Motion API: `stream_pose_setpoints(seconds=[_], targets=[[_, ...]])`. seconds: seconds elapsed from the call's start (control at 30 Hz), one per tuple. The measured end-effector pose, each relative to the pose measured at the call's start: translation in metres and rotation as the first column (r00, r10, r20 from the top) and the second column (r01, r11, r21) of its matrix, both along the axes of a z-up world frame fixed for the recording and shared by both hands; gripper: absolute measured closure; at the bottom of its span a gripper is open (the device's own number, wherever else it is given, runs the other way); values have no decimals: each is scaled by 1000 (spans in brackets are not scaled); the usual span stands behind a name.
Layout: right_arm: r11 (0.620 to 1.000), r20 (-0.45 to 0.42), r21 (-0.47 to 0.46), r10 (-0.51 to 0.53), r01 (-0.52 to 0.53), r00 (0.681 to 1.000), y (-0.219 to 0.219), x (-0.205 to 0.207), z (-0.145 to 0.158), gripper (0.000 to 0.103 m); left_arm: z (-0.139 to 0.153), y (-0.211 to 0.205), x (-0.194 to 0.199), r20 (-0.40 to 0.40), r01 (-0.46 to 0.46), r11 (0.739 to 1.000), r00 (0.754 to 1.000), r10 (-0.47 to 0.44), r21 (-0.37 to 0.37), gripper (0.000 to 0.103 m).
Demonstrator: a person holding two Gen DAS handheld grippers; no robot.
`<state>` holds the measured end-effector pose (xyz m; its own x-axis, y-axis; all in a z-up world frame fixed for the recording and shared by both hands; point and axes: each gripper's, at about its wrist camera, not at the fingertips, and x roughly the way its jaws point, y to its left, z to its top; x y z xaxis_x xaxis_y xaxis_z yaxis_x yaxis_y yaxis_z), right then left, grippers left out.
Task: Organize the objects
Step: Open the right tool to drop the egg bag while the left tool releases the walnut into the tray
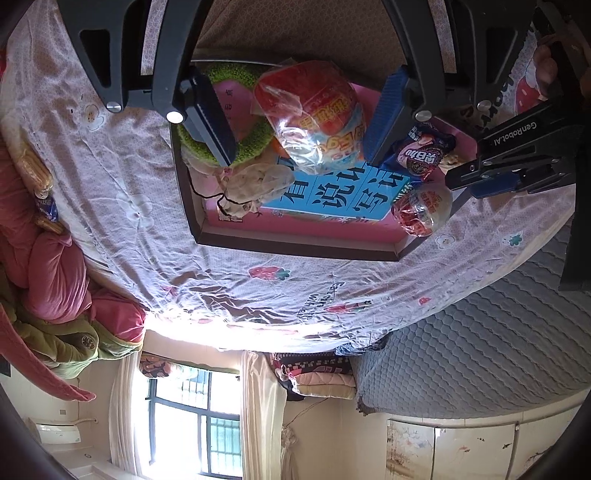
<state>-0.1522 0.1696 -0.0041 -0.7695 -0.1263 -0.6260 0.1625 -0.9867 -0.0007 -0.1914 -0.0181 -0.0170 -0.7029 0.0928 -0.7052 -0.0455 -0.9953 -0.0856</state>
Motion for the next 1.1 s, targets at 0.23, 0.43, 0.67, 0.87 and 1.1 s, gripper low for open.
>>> stream_pose_setpoints(seconds=[0.23,0.43,0.67,0.87,1.1], targets=[[1000,-28,-4,-1,1,1000,2,1,15,32,15,5,7,-26,4,1000,1000,-4,-7,55],[1000,-51,-18,9,-10,999,1,9,28,32,30,9,17,-56,9,1000,998,-10,-19,49],[999,-89,-36,7,-10,996,2,23,47,27,49,10,35,-89,10,1000,996,-11,-17,42],[998,-116,-53,8,-14,993,2,38,62,23,64,12,55,-125,16,1000,992,-18,-15,36],[998,-127,-61,10,-17,992,4,61,67,21,74,14,77,-149,12,1000,989,-16,-27,30]])
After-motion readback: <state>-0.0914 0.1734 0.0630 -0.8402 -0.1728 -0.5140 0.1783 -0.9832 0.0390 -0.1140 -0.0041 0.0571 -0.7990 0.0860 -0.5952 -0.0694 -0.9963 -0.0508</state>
